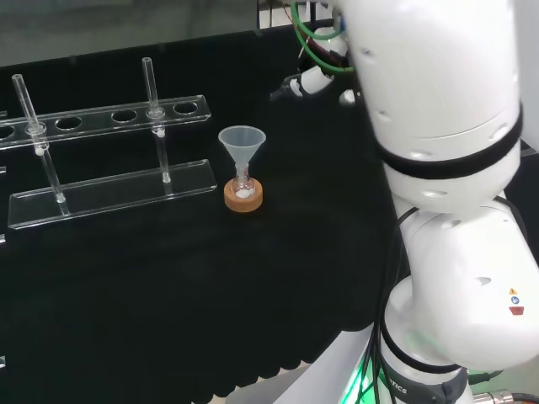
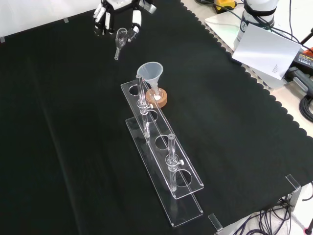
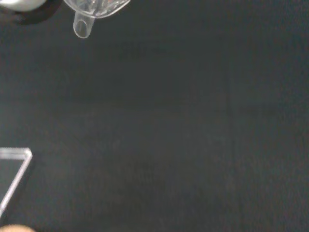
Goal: Put the weighing funnel back on the table.
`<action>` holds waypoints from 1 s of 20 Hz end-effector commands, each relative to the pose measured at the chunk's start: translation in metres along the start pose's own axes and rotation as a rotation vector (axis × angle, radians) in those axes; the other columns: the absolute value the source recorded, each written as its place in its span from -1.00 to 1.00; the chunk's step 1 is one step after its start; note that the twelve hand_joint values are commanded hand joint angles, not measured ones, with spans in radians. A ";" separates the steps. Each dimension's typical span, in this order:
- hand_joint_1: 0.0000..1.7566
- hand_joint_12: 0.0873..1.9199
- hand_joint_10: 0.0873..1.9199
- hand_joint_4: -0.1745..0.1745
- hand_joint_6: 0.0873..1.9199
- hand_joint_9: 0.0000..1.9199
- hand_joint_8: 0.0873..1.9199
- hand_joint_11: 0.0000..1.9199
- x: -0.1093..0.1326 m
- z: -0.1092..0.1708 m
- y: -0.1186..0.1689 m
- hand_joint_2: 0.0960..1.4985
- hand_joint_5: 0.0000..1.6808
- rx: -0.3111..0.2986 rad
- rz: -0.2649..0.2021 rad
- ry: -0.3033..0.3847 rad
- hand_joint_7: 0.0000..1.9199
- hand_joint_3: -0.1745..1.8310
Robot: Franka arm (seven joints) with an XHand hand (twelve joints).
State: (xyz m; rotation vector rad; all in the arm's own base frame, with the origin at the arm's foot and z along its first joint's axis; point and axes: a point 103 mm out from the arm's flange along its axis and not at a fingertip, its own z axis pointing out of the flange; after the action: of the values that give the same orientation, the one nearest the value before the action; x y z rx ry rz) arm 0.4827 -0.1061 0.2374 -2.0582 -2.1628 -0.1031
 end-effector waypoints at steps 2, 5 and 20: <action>0.27 0.24 -0.64 1.00 -0.29 -0.02 -0.43 -0.34 -0.084 0.090 0.045 -0.23 0.49 -0.029 0.082 0.178 -0.36 -0.11; 0.27 0.24 -0.64 1.00 -0.29 -0.02 -0.43 -0.34 -0.091 0.095 0.043 -0.23 0.49 -0.033 0.092 0.180 -0.36 -0.11; 0.27 0.23 -0.64 1.00 -0.29 -0.02 -0.43 -0.33 -0.105 0.124 0.047 -0.23 0.49 -0.001 0.113 0.192 -0.36 -0.12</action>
State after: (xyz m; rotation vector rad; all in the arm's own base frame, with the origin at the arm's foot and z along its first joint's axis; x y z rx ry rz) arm 0.5210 -0.1821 0.1045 -2.0597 -1.9265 -0.2888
